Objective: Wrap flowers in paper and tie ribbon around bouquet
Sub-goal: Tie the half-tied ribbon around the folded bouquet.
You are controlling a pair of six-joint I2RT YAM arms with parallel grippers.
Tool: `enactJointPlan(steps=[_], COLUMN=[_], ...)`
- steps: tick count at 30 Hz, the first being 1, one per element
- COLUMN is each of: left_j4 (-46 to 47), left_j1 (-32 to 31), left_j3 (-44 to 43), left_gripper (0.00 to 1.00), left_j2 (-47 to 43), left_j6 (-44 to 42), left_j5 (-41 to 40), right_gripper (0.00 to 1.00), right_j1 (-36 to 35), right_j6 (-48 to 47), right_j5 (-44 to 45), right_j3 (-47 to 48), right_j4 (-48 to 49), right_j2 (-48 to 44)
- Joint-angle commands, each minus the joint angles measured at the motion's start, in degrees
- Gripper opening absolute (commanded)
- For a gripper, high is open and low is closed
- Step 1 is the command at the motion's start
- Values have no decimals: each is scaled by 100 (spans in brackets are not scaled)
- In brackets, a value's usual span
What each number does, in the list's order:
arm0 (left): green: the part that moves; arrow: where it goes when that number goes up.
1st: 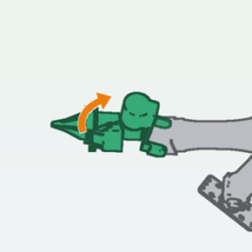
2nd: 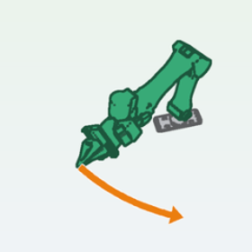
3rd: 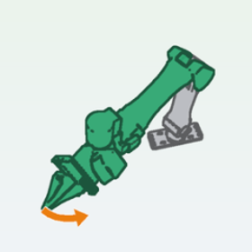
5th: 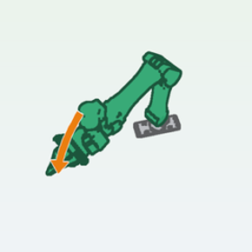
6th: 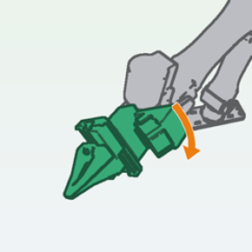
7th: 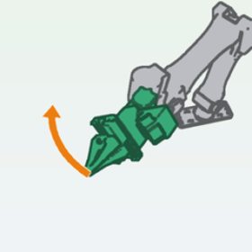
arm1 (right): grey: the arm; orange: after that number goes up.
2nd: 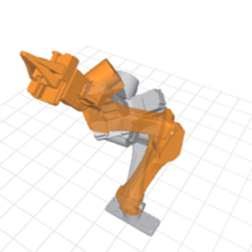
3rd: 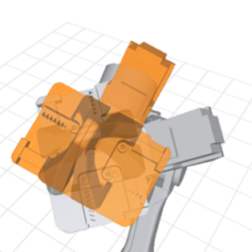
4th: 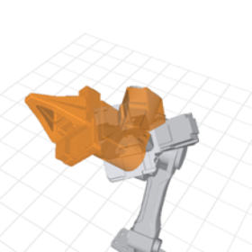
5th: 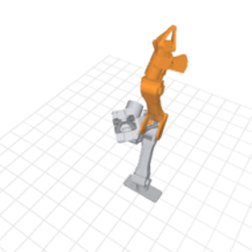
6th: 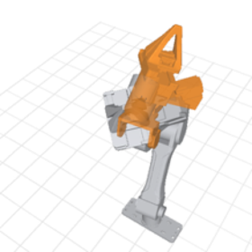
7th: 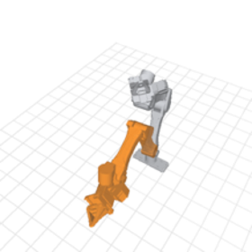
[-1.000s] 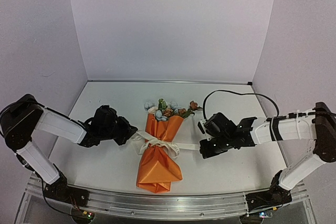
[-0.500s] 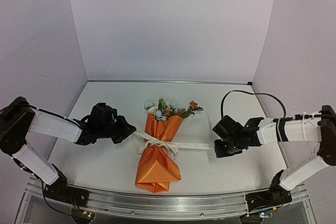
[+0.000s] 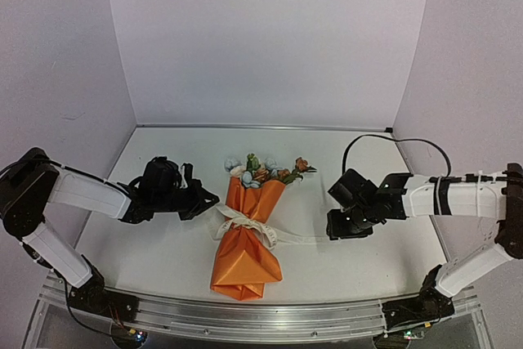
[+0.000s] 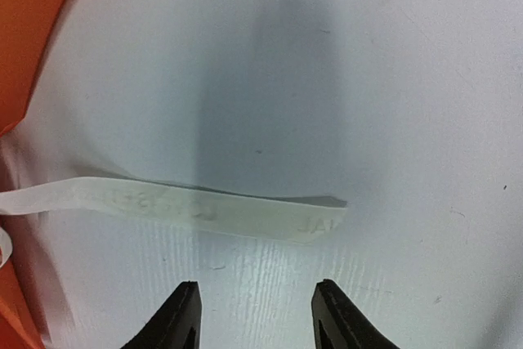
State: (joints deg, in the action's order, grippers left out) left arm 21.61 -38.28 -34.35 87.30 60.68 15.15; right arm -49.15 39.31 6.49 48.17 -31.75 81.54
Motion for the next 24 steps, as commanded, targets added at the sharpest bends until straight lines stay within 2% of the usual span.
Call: enactJointPlan(steps=[1, 9, 15, 24], left_j4=[297, 287, 262, 248], left_j1=[31, 32, 31, 31], left_j3=[-205, -90, -55, -37], left_gripper=[0, 0, 0, 0], left_j2=[-2, -99, -140, -158], left_j6=[-263, -327, -345, -354], left_j5=[363, 530, 544, 558], right_gripper=[53, 54, 53, 50], right_j1=[-565, -814, -923, -1023], right_j6=[365, 1042, 1280, 1351], right_j5=[-357, -1243, -1453, -1571], right_j3=[429, 882, 1172, 1240], right_j4=[82, 1583, 1821, 1887], right_j2=[31, 1088, 1580, 1792])
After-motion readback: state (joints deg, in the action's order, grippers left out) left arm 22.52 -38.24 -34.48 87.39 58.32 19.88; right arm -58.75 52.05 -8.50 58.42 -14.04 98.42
